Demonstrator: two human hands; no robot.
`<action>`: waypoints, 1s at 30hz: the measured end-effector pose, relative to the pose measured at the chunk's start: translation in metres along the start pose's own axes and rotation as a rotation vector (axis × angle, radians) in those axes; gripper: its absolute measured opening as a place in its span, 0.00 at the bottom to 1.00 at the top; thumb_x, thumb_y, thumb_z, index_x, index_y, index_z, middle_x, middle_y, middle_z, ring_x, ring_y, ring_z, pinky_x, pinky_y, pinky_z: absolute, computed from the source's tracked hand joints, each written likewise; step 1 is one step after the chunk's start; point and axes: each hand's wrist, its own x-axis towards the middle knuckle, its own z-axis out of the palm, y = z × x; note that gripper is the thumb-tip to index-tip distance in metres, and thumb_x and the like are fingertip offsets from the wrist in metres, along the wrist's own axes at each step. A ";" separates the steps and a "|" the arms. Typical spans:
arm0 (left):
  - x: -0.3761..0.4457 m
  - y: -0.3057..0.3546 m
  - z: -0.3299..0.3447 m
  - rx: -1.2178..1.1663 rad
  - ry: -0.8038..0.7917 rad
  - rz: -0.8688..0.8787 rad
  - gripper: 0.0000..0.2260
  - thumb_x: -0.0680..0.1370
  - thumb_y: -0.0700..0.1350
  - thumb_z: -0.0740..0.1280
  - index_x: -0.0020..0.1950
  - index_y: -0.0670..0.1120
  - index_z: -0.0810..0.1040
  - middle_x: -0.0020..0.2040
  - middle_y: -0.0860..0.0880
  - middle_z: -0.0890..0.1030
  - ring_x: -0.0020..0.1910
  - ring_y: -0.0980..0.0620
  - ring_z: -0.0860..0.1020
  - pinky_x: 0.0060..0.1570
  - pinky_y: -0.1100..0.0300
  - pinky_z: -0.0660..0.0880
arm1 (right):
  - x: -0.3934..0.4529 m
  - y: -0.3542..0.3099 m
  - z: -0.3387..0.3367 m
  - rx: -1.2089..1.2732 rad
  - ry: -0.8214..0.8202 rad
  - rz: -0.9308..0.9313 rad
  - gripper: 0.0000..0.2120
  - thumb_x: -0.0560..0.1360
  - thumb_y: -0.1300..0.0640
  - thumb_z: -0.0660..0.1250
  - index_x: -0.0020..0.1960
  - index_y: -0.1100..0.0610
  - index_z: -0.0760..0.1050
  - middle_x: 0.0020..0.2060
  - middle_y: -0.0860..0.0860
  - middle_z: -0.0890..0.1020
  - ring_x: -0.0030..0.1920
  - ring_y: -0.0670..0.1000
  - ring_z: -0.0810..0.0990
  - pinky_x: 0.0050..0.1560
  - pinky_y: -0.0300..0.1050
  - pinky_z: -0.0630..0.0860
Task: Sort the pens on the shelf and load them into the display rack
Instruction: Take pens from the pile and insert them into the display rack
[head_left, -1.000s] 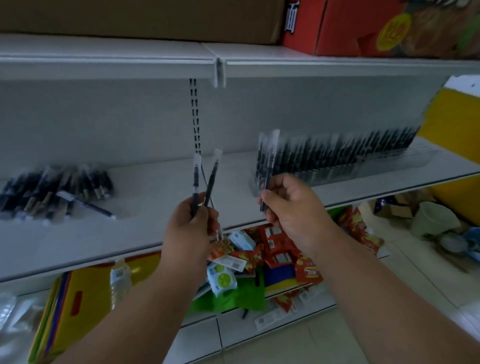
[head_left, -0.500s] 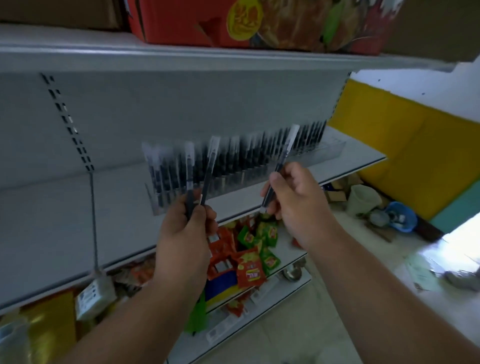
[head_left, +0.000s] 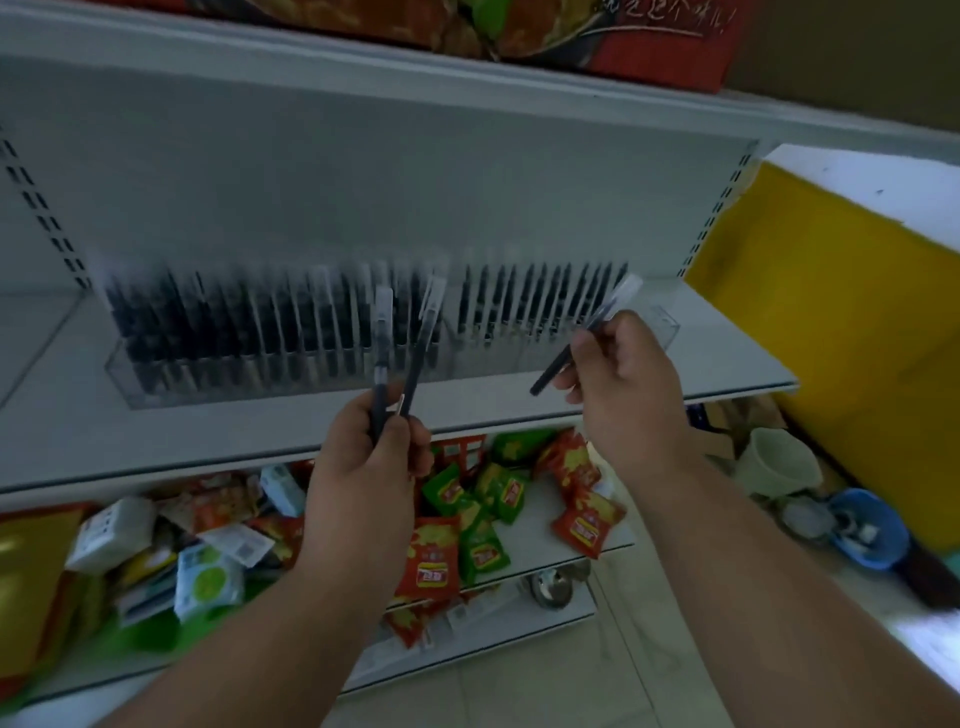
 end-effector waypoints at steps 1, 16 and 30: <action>0.001 -0.002 0.004 -0.005 0.009 0.007 0.11 0.84 0.40 0.58 0.53 0.52 0.78 0.35 0.51 0.77 0.37 0.48 0.71 0.42 0.50 0.68 | 0.006 0.004 -0.001 0.035 0.005 0.001 0.09 0.82 0.54 0.60 0.44 0.48 0.69 0.35 0.48 0.81 0.34 0.45 0.80 0.40 0.49 0.78; 0.033 -0.025 0.106 -0.029 -0.054 0.030 0.14 0.84 0.38 0.57 0.49 0.52 0.78 0.35 0.51 0.76 0.36 0.49 0.72 0.44 0.49 0.69 | 0.085 0.069 -0.066 -0.124 0.135 -0.023 0.10 0.80 0.54 0.65 0.46 0.60 0.72 0.37 0.54 0.81 0.38 0.51 0.78 0.38 0.49 0.73; 0.025 -0.064 0.211 -0.136 0.255 0.065 0.12 0.83 0.36 0.57 0.54 0.49 0.78 0.36 0.49 0.76 0.37 0.49 0.72 0.45 0.51 0.70 | 0.197 0.125 -0.079 -0.166 -0.147 -0.237 0.10 0.80 0.52 0.62 0.44 0.55 0.67 0.37 0.52 0.81 0.38 0.49 0.78 0.31 0.35 0.65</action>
